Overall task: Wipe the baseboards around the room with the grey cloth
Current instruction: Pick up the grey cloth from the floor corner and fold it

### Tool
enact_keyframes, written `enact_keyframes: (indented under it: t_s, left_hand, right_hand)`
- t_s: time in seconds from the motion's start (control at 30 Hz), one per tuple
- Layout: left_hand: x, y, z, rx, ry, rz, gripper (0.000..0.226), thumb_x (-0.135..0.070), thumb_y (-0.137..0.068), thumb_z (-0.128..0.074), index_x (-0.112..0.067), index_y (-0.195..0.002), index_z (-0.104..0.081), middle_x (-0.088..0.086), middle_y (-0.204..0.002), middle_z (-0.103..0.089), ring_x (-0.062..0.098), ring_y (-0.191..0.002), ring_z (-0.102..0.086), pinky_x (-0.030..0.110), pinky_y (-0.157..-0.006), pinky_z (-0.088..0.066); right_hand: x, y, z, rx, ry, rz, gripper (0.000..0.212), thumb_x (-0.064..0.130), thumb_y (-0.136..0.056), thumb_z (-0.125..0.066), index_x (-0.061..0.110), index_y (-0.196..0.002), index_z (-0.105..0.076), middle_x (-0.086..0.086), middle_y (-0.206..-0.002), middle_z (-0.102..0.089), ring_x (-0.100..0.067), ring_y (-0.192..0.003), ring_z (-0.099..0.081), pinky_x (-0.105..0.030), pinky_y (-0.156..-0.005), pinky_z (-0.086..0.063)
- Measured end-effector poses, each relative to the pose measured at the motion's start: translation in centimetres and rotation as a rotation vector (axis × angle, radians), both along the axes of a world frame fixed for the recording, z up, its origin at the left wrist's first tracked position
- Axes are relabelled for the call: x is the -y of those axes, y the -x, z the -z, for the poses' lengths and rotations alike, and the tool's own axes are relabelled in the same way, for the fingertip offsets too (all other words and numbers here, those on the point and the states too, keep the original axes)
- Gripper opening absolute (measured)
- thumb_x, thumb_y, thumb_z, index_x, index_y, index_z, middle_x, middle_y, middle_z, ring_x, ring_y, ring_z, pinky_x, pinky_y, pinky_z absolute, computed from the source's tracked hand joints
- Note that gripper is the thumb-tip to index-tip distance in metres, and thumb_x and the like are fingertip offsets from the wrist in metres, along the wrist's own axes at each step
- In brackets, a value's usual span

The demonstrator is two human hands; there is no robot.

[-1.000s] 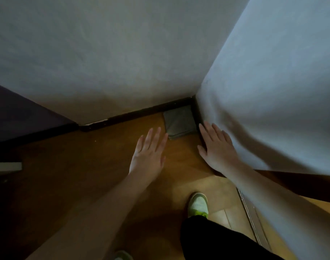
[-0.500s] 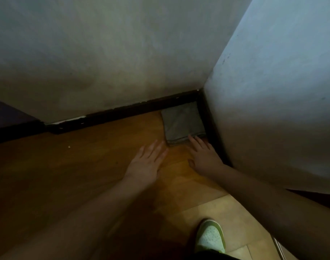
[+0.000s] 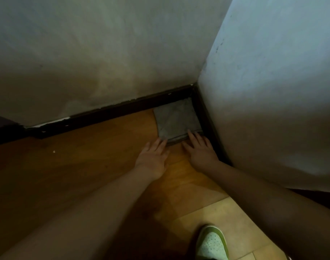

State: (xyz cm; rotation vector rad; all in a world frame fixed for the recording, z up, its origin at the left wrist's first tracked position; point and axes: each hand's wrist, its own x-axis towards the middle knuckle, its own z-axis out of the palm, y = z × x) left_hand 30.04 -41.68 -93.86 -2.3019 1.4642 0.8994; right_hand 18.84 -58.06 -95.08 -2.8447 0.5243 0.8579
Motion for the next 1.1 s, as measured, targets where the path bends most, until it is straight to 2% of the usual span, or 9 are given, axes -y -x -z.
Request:
enact_keyframes:
  t_s: [0.33,0.5,0.63,0.77,0.83,0.9,0.97,1.03,1.1]
  left_hand:
    - [0.2,-0.3,1.1,0.043,0.018,0.010,0.060,-0.031,-0.106,-0.029,-0.021,-0.159,-0.003,0.006,-0.165,0.019,0.022,-0.151,0.017,0.042,-0.120,0.012]
    - [-3.0,0.8,2.2,0.106,0.221,0.046,0.061,-0.037,-0.102,-0.040,-0.012,-0.154,-0.019,0.012,-0.164,-0.014,0.026,-0.151,-0.011,0.042,-0.122,0.003]
    - [-5.8,1.5,2.5,0.160,0.259,0.072,0.071,-0.046,-0.095,-0.055,-0.015,-0.153,-0.030,0.010,-0.155,-0.037,0.028,-0.142,-0.033,0.045,-0.120,-0.021]
    - [-7.0,3.1,2.2,0.163,0.374,0.083,0.046,-0.026,-0.085,-0.070,-0.018,-0.129,-0.060,0.008,-0.126,-0.062,0.029,-0.114,-0.059,0.045,-0.101,-0.044]
    - [-7.2,3.7,1.8,0.143,0.468,0.077,0.036,-0.013,-0.079,-0.074,-0.016,-0.114,-0.067,0.007,-0.107,-0.067,0.029,-0.097,-0.064,0.042,-0.088,-0.050]
    - [-7.5,4.0,1.5,0.128,0.529,0.074,0.033,-0.007,-0.072,-0.078,-0.012,-0.103,-0.069,0.008,-0.093,-0.067,0.030,-0.085,-0.066,0.040,-0.079,-0.053]
    - [-8.0,4.0,1.3,0.085,0.509,0.055,0.033,-0.006,-0.074,-0.076,-0.011,-0.106,-0.068,0.009,-0.099,-0.067,0.031,-0.090,-0.066,0.040,-0.080,-0.052]
    - [-8.6,3.9,1.2,0.018,0.393,0.031,0.037,-0.011,-0.088,-0.062,-0.013,-0.125,-0.059,0.008,-0.122,-0.061,0.030,-0.109,-0.059,0.040,-0.089,-0.044]
    - [-9.2,3.7,1.2,-0.071,0.303,-0.021,0.046,-0.015,-0.095,-0.051,-0.017,-0.141,-0.045,0.005,-0.138,-0.050,0.027,-0.120,-0.051,0.037,-0.093,-0.040]
  right_hand:
    - [-0.4,-0.4,0.1,0.042,0.128,-0.165,0.055,0.021,-0.103,-0.023,0.014,-0.157,-0.012,-0.008,-0.165,-0.004,-0.021,-0.152,-0.001,-0.048,-0.120,0.006]
    - [-3.2,2.9,-0.1,0.137,0.027,-0.227,0.052,0.023,-0.106,-0.027,0.017,-0.157,-0.016,-0.005,-0.162,-0.016,-0.020,-0.150,-0.011,-0.048,-0.120,0.003]
    - [-5.8,5.6,-0.3,0.165,-0.085,-0.231,0.052,0.025,-0.105,-0.034,0.018,-0.155,-0.022,-0.007,-0.161,-0.021,-0.022,-0.149,-0.017,-0.045,-0.120,-0.003]
    - [-7.5,8.1,-1.0,0.279,-0.163,-0.200,0.050,0.015,-0.099,-0.051,0.015,-0.148,-0.040,-0.009,-0.152,-0.040,-0.026,-0.139,-0.040,-0.043,-0.116,-0.024]
    - [-8.0,8.8,-1.4,0.391,-0.170,-0.213,0.045,0.009,-0.085,-0.071,0.012,-0.129,-0.061,-0.011,-0.131,-0.061,-0.027,-0.117,-0.062,-0.039,-0.098,-0.048]
    - [-8.0,9.3,-1.3,0.490,-0.177,-0.200,0.045,0.004,-0.072,-0.082,0.011,-0.115,-0.069,-0.011,-0.115,-0.068,-0.027,-0.101,-0.069,-0.035,-0.079,-0.056]
    - [-8.0,9.8,-1.2,0.494,-0.217,-0.169,0.047,0.000,-0.076,-0.078,0.010,-0.121,-0.065,-0.013,-0.119,-0.066,-0.029,-0.105,-0.066,-0.036,-0.082,-0.056]
    - [-8.0,10.4,-0.6,0.436,-0.253,-0.070,0.051,-0.001,-0.087,-0.064,0.010,-0.136,-0.054,-0.014,-0.132,-0.059,-0.030,-0.120,-0.058,-0.038,-0.096,-0.050]
    - [-8.1,10.9,-0.4,0.409,-0.258,0.042,0.050,0.001,-0.090,-0.060,0.009,-0.138,-0.052,-0.015,-0.132,-0.059,-0.031,-0.122,-0.056,-0.039,-0.098,-0.047]
